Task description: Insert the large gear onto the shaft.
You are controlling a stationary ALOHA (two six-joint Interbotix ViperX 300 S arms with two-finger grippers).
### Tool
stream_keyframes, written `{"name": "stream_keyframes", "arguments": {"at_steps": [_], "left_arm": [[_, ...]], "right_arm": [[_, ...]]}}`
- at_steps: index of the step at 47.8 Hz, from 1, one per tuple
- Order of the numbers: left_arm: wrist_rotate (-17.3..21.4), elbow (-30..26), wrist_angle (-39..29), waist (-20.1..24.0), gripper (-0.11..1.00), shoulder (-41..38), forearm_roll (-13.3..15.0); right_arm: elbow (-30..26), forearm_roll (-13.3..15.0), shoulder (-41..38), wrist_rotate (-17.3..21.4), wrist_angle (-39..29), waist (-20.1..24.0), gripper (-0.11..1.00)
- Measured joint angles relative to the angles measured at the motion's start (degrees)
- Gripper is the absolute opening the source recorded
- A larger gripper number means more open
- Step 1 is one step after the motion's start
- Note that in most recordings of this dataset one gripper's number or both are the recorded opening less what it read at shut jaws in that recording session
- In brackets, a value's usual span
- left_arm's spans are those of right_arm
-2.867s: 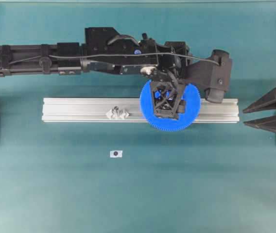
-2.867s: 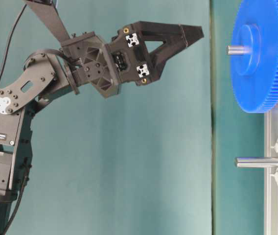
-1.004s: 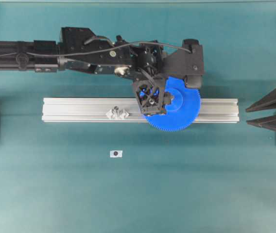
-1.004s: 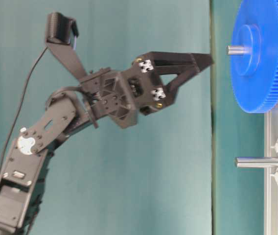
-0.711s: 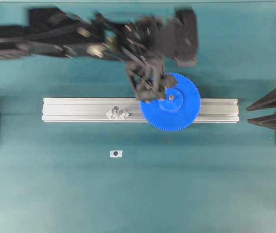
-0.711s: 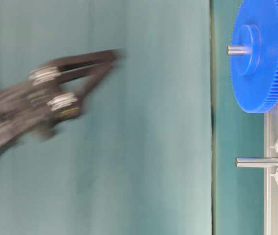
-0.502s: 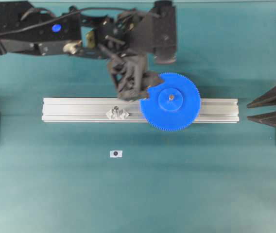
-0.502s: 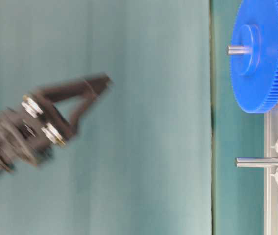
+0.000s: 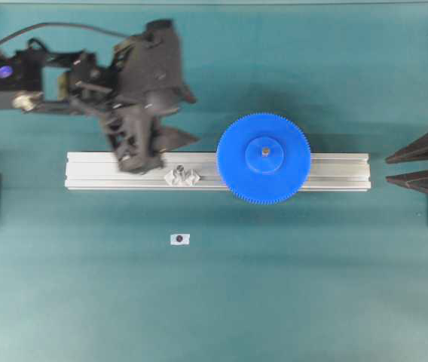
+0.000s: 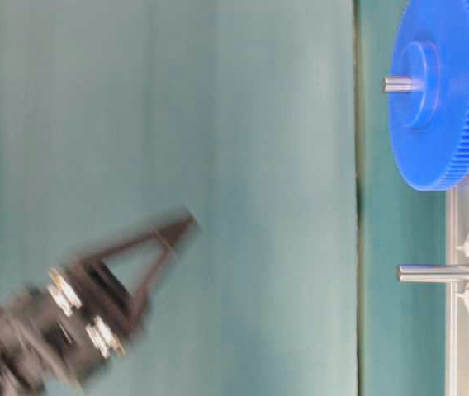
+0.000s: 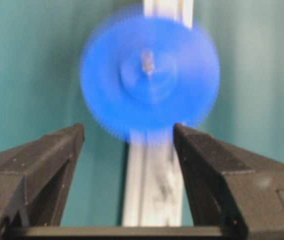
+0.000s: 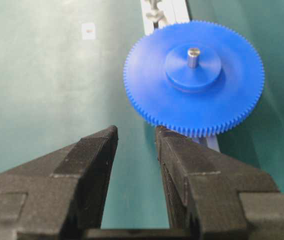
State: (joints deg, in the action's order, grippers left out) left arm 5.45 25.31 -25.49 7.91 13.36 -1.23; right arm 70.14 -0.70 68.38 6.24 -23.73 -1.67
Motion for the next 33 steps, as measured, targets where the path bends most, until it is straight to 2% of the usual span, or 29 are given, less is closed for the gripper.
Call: {"name": "stream_keyframes", "arguments": {"at_steps": [21, 33], "left_arm": [[0.2, 11.3, 6.1, -1.5, 0.72, 9.0, -0.1], [0.2, 15.0, 7.3, -2.4, 0.72, 13.4, -0.1]], "right_arm": [[0.0, -0.1, 0.3, 0.0, 0.0, 0.0, 0.43], [0.0, -0.1, 0.5, 0.0, 0.2, 0.0, 0.43]]}}
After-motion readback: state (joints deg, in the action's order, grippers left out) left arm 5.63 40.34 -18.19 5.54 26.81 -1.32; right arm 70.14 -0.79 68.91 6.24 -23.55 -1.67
